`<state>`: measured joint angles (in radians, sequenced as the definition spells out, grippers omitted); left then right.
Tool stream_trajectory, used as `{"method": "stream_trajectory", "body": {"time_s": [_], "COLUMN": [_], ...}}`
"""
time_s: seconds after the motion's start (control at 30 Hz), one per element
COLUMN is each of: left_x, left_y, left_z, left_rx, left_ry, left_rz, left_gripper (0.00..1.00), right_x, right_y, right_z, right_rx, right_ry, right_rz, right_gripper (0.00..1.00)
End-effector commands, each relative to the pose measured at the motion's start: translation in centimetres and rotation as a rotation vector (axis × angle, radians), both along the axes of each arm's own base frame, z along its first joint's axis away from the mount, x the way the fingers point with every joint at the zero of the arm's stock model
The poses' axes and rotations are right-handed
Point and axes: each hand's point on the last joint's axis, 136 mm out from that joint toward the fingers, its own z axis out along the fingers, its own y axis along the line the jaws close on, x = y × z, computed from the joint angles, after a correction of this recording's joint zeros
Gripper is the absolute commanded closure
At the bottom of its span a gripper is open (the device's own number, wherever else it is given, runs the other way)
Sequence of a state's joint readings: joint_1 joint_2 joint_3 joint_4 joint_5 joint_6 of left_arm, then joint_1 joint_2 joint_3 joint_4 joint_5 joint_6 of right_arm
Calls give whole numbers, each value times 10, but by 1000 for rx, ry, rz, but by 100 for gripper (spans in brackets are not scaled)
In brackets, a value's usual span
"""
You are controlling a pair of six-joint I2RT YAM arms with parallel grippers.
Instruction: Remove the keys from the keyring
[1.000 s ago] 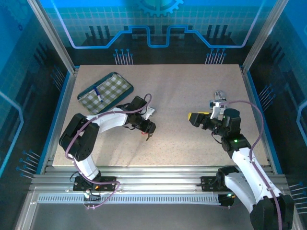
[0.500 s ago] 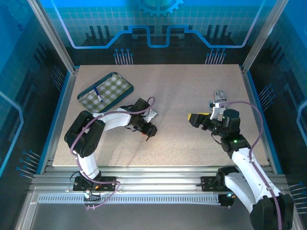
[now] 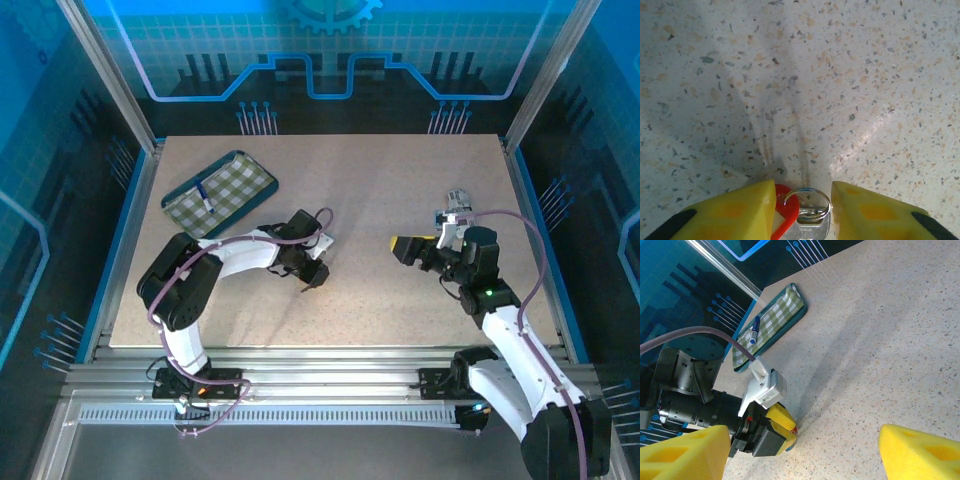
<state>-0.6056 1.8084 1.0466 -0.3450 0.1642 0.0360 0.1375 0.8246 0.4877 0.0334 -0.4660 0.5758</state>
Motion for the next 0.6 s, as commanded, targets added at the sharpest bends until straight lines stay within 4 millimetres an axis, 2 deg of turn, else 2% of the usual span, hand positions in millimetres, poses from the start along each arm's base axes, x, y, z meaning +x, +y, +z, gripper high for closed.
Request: {"method": "stream_trajectory", "body": {"time_s": [0.0,0.13,0.4,0.57], "left_x": [0,6,39,53], "left_y": [5,6,12,25], "left_z": [-5,-3,-5,0], "left_rx": [54,64,103,143], "left_ry": [-19,-50,-131,-168], "left_rz": [-2,38,205,313], "left_gripper": [66,68,69,68], "right_x": [-3,-3,-3,-5], "right_y": [7,7,6,6], "right_z": [1,2,3,4], "right_rx": [15,15,18,16], "right_ry": [-7,-9,-9,-11], "right_rz": [32,29,25,23], "right_gripper": [21,21,18,17]}}
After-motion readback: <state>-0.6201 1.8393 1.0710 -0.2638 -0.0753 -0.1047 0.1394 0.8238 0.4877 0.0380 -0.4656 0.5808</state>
